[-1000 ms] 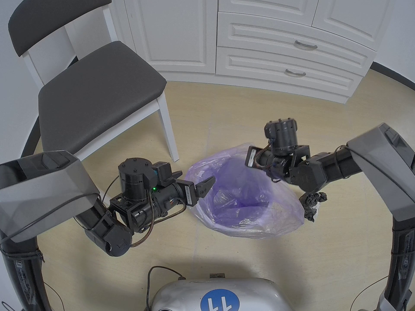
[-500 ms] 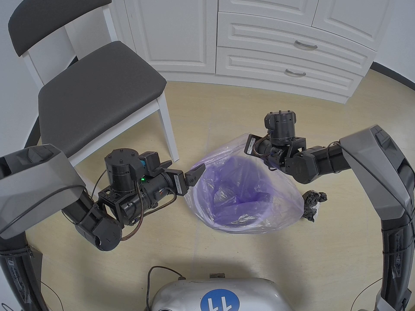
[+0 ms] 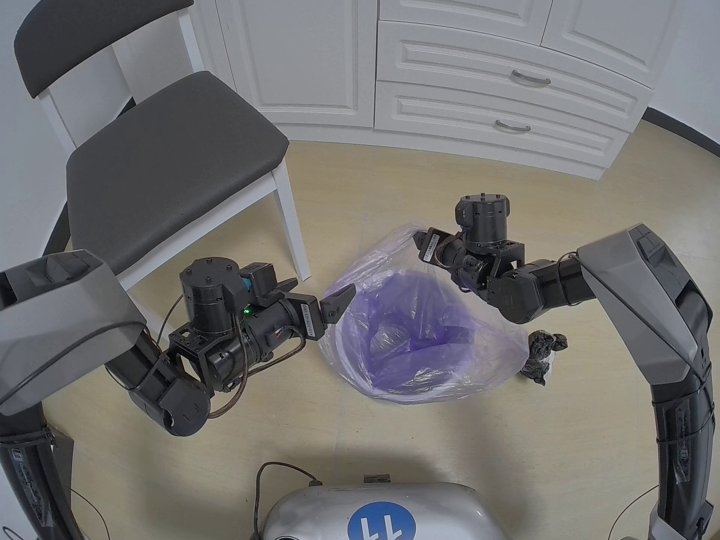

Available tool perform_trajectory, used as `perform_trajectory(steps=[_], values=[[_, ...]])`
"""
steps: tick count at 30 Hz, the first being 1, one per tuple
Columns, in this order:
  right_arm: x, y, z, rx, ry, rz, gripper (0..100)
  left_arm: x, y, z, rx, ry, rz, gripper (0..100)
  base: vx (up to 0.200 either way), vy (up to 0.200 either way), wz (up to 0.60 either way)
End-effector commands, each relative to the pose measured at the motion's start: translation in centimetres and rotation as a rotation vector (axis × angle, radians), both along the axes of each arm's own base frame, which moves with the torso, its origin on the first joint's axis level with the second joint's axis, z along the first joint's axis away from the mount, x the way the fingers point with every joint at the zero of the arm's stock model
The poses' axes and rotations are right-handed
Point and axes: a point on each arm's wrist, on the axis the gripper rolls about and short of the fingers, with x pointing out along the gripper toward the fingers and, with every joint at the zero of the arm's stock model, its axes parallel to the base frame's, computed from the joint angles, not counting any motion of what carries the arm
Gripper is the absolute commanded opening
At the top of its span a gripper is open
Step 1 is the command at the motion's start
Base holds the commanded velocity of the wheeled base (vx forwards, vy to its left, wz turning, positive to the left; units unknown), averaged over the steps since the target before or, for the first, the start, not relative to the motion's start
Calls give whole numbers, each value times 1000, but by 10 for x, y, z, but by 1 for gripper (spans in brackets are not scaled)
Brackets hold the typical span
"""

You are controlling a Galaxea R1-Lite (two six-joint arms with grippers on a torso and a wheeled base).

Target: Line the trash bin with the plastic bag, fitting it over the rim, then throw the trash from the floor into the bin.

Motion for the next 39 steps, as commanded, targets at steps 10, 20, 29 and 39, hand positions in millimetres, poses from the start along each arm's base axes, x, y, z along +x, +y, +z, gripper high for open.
perform_trajectory(steps=[10,20,29,39], values=[[-72,-19,1,-369,-158,54,100,-6,-1,-9,23,27,-15,100,0,0,0],[-126,-48,-5,-631,-183,110,100,-8,-9,-25,73,27,-45,100,0,0,0],[-131,-71,-21,-610,-87,61,100,-20,-20,-28,100,-12,-94,100,0,0,0],[-119,-65,-30,-391,22,-20,100,21,-33,20,186,99,-92,100,0,0,0]])
